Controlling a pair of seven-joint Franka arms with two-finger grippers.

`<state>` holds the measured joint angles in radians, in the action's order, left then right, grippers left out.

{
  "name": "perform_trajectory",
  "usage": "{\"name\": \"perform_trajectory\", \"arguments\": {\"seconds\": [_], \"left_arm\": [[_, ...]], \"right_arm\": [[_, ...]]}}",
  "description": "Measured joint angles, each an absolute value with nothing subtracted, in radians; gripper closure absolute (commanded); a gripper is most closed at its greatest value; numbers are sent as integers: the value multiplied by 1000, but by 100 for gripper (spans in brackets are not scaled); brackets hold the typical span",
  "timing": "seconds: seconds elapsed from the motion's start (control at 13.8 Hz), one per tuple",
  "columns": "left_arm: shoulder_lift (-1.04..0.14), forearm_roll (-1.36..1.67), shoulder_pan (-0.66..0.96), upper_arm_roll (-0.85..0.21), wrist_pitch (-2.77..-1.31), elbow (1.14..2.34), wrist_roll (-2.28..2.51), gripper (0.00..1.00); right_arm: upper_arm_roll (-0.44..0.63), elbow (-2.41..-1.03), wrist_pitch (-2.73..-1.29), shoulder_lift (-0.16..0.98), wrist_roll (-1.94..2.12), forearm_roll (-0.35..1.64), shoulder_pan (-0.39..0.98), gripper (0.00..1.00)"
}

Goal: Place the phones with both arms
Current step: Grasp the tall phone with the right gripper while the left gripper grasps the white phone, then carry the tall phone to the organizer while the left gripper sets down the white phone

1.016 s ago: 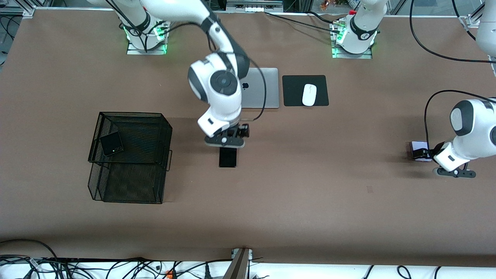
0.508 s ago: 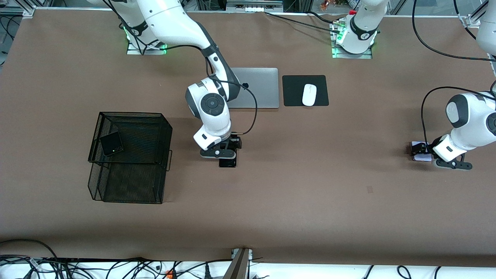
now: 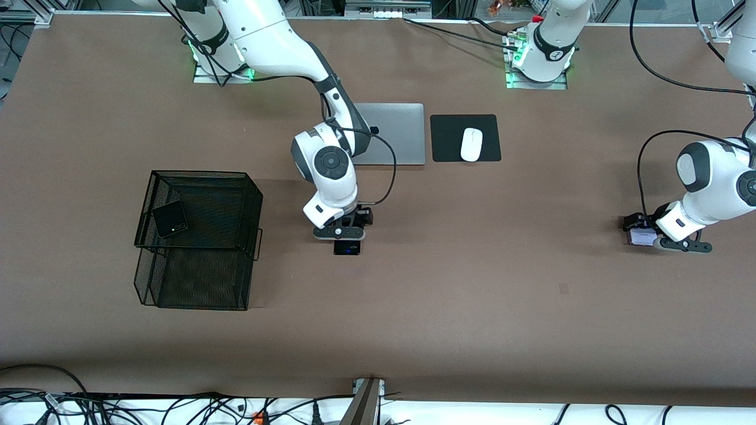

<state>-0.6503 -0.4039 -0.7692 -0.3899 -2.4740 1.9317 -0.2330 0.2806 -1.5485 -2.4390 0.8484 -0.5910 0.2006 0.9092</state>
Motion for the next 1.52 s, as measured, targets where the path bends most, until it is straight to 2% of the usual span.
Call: {"name": "perform_trajectory", "arguments": {"seconds": [0.07,0.15,0.36,0.44,0.51,0.73,0.87,1.02,1.23,1.52], "left_arm": [[-652,-404,-772,-392,-2474,1932,-238,59],[-652,-404,-773,-393,-2474,1932,-240,59],[-651,-404,-778,-423,-2440,1910,-241,58],[-650,-404,-779,-455,-2376,1876,-241,53],[-648,-404,-779,-491,-2283,1825,-241,53],[-636,-381,-752,-578,-2033,1658,-240,57],[-627,-371,-686,-593,-1873,1565,-240,59],[-624,-352,-584,-595,-1736,1476,-234,59],[-624,-241,-443,-595,-1675,1407,-159,64],[-655,-212,-192,-594,-1704,1407,149,64]], "right_arm": [[280,-1547,-2448,852,-588,201,913,88],[281,-1545,-2446,848,-579,201,915,100],[282,-1543,-2443,845,-567,201,915,100],[284,-1534,-2430,843,-567,201,915,100],[287,-1514,-2394,836,-567,201,915,100],[314,-1408,-2164,743,-567,201,915,100],[356,-1344,-1993,648,-558,201,915,100],[408,-1337,-1864,557,-506,201,912,100],[513,-1449,-1790,452,-371,200,906,100],[658,-1745,-1862,262,-151,157,893,100]]}}
